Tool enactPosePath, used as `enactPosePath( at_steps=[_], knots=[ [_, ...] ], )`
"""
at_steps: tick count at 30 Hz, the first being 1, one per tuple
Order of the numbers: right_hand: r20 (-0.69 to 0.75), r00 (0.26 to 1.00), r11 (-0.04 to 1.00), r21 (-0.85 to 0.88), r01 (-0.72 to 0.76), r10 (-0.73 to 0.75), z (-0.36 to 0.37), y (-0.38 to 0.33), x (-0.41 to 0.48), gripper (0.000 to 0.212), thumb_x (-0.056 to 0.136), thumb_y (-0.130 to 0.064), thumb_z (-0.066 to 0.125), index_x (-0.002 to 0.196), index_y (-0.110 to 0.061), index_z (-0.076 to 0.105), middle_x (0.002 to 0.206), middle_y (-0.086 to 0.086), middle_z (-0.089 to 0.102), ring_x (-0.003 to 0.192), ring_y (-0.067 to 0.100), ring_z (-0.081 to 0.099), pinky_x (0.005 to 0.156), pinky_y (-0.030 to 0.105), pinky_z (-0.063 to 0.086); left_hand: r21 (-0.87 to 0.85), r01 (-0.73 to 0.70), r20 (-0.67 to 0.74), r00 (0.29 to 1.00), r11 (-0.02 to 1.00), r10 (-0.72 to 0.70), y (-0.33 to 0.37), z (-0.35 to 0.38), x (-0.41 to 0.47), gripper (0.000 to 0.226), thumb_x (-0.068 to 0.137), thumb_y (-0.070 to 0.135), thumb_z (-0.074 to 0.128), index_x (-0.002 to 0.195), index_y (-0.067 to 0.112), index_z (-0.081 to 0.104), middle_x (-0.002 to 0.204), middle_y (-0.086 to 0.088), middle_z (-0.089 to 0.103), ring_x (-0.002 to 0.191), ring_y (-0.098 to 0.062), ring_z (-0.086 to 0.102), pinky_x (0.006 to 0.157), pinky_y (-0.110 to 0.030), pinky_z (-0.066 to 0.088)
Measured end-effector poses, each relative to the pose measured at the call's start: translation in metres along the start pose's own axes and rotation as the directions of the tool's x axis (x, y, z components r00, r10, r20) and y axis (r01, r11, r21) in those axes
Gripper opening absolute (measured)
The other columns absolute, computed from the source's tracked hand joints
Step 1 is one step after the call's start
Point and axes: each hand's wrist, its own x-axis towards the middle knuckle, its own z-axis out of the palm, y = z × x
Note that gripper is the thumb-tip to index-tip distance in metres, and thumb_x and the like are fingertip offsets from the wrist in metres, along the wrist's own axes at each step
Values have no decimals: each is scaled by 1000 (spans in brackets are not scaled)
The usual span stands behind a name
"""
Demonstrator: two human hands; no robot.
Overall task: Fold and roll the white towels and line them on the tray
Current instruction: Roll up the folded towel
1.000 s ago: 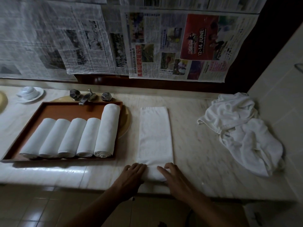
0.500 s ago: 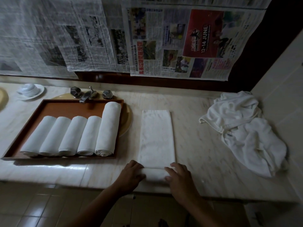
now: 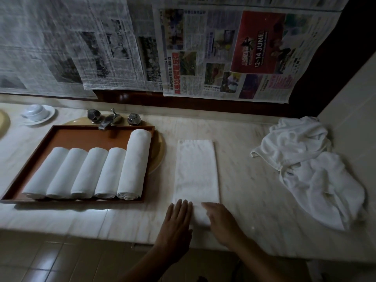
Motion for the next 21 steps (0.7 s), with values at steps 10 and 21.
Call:
enactPosePath(
  at_steps=[10,21],
  knots=[
    [305,945,918,-327,223,-121,6,-18,165,62,107,-53,27,162,-39,3,171,-8,-10,157,23,-12,124,56,0,-85,-46,8,999,995,47,-17,-12,32,66,70,49,59,127,16,56,121,-5,59,104,-28,57,96,-41,53],
    [211,972,933,-316,172,-108,0,-22,287,63,106,-59,21,162,-35,8,171,-6,-5,158,24,-3,122,61,6,-121,-49,-112,993,991,35,-21,0,43,64,51,48,61,108,19,57,98,1,54,80,-23,54,71,-35,51]
  ],
)
